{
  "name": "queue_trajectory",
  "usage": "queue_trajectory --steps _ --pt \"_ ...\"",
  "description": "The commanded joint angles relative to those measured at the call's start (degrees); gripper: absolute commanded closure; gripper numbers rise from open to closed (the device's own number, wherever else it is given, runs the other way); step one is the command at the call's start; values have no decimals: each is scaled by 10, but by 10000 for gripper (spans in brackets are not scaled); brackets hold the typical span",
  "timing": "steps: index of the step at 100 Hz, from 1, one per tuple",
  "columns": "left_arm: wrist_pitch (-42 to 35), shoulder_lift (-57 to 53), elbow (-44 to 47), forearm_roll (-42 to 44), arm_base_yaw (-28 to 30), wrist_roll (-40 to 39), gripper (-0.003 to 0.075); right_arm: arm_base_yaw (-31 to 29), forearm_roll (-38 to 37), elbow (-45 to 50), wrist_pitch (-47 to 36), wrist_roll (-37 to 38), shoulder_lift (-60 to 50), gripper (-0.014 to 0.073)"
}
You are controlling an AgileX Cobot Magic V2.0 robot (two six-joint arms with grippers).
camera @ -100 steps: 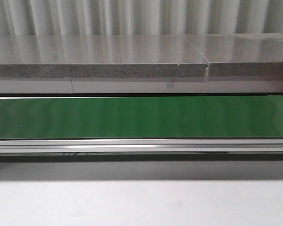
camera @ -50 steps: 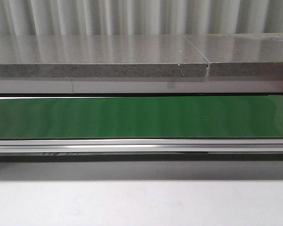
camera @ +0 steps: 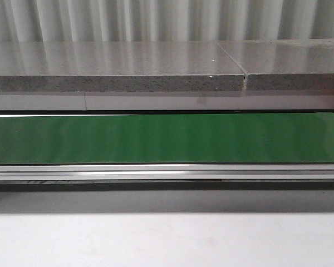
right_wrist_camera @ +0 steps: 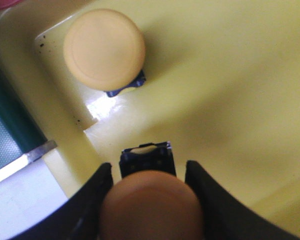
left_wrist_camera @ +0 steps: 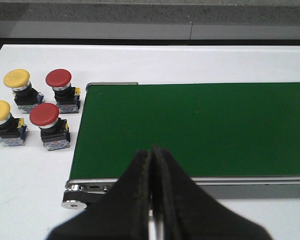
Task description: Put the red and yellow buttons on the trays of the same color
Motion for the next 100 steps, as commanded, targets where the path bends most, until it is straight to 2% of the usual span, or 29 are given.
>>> queue_trajectory --steps 1,74,88,100 --pt "-41 0 -15 -5 -4 0 740 -4 -6 -11 -24 -1 -1 422" --pt "-41 0 -15 -5 -4 0 740 -3 -9 0 -43 -1 10 412" --pt "-41 0 -15 -5 -4 0 740 -3 -9 10 -52 -1 10 363" --pt "-41 0 -15 -5 -4 0 740 -3 -9 11 -53 -1 10 277"
